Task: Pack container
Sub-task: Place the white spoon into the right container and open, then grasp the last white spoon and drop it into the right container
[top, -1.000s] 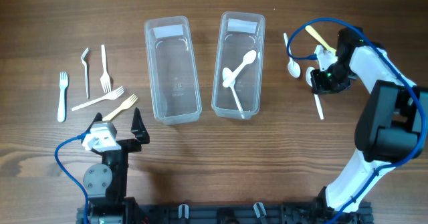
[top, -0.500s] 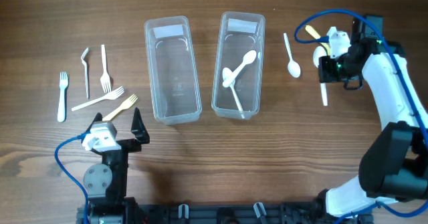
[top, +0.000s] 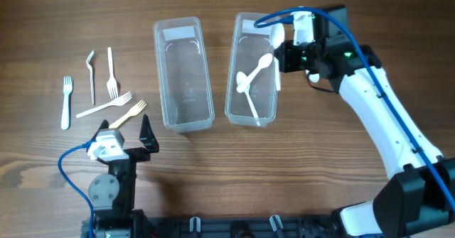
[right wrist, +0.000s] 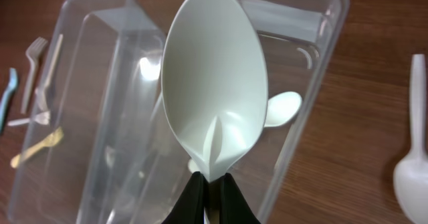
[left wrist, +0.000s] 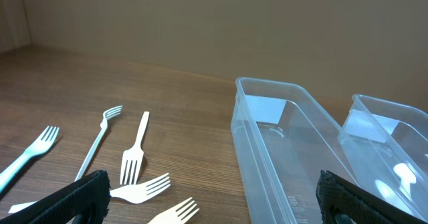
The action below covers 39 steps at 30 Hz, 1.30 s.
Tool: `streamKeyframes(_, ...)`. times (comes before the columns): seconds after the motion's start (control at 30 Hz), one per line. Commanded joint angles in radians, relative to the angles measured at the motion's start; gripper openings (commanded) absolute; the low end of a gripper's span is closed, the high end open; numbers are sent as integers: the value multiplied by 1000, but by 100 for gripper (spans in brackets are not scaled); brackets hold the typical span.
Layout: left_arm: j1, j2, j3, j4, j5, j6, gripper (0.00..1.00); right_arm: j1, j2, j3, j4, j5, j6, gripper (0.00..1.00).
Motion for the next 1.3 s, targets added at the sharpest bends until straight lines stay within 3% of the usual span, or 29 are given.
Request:
streamKeyframes(0.0,6,-4,-6,3,8,2,100,70,5,-2,68,-19,113,4)
streamKeyframes(0.17,6,-4,-6,3,8,2,100,116,18,-2,151,-11,154,5)
streamKeyframes(0.2,6,-4,-6,3,8,2,100,116,18,-2,151,-11,180,12)
streamKeyframes(0.3,6,-4,-6,3,8,2,100,116,18,-2,148,-12,191,11)
streamKeyframes(0.33,6,-4,-6,3,8,2,100,116,18,-2,148,-12,192,18)
streamKeyframes(0.37,6,-4,-6,3,8,2,100,116,18,-2,140,-13,198,50)
streamKeyframes(0.4,6,-4,-6,3,8,2,100,116,18,-2,129,-12,195,70)
streamKeyframes(0.47,6,-5,-6,3,8,2,100,115,18,-2,126,-12,188,77)
streamKeyframes(0.63,6,-4,-6,3,8,2,100,48,16,-2,58,-12,175,80)
streamKeyframes(0.73,6,-4,-6,3,8,2,100,-31,16,-2,-50,10,18,80)
streamKeyframes(0.9,6,-4,-6,3,8,2,100,-86,23,-2,-206,399,-179,80)
streamKeyframes(1.0,6,-4,-6,3,8,2,100,-87,55,-2,-180,481,-301,80)
streamKeyframes(1.27,6,-4,-6,3,8,2,100,-182,239,-2,-45,413,-273,80)
